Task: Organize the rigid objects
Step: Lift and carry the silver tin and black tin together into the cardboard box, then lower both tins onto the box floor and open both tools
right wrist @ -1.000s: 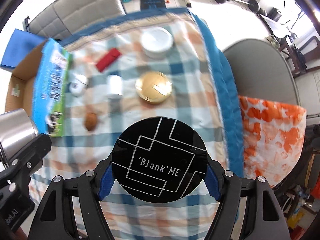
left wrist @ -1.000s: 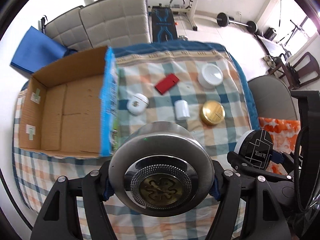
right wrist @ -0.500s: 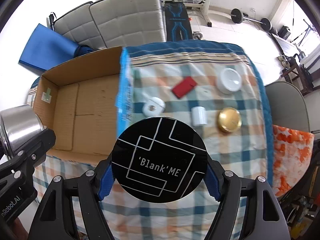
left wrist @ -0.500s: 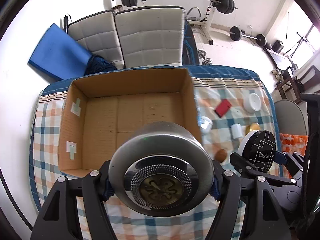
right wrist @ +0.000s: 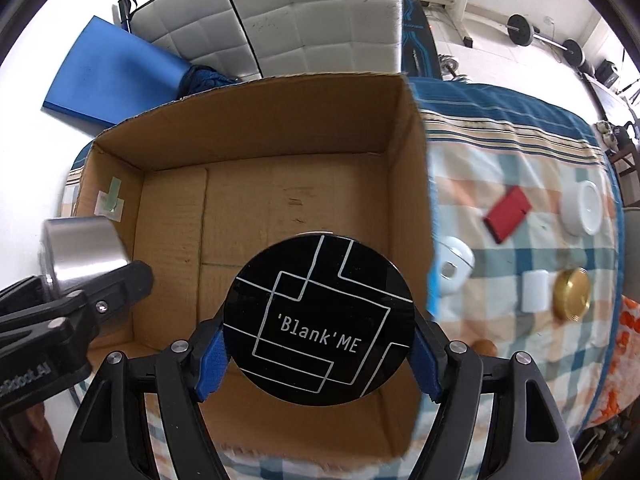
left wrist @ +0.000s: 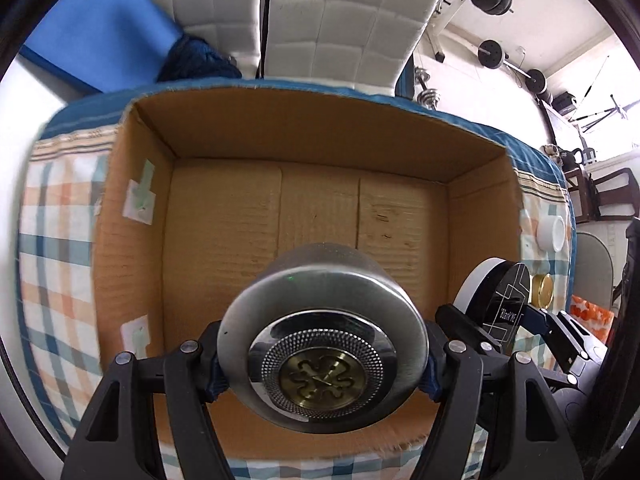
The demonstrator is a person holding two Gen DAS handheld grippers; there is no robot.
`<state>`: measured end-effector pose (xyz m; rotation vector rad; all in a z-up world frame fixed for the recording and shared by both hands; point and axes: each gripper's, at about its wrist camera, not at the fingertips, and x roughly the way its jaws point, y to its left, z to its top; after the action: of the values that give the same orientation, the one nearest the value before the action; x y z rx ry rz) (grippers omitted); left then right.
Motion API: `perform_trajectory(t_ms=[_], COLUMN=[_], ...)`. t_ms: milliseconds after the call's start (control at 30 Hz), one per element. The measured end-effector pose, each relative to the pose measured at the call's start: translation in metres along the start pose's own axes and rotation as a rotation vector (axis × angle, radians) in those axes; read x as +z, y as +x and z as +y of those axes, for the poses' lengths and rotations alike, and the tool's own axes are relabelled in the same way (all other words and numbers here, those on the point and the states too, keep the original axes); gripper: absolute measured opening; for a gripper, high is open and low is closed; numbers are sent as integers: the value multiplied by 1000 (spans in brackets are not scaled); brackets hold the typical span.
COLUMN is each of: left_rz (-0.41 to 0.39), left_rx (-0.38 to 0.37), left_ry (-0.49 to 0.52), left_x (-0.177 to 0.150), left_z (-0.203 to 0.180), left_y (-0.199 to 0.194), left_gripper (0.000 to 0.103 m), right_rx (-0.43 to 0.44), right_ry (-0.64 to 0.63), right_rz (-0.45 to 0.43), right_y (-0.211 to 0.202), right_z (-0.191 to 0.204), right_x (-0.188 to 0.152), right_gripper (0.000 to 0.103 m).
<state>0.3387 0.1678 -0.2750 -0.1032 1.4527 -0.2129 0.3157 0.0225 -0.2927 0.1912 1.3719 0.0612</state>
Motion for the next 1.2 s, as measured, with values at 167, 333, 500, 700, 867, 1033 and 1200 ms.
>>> perform_trajectory(t_ms=[167, 333, 500, 700, 867, 1033, 1200], left_rz=[56, 103, 137, 146, 144, 150, 150], left_rx=[-45, -79, -74, -25, 2, 13, 44], left_ry=[-24, -37, -28, -20, -16, -35, -38], left_x=[29, 51, 66, 68, 63, 60, 55], left_z=[13, 20, 20, 20, 20, 24, 30], left_y=[34, 60, 79, 87, 86, 79, 64], left_gripper=[69, 69, 69, 70, 70, 70, 72], right_rx=[7, 8, -14, -14, -46, -44, -50], right_ry=[2, -5, -18, 0, 12, 20, 28], right_rz=[23, 54, 83, 128, 143, 162, 170], right_y=[31, 57, 84, 110, 122, 126, 119], right_z=[11, 22, 31, 25, 21, 22, 23], right_x=[27, 50, 66, 78, 80, 83, 85], right_gripper=[77, 77, 77, 77, 77, 79, 81])
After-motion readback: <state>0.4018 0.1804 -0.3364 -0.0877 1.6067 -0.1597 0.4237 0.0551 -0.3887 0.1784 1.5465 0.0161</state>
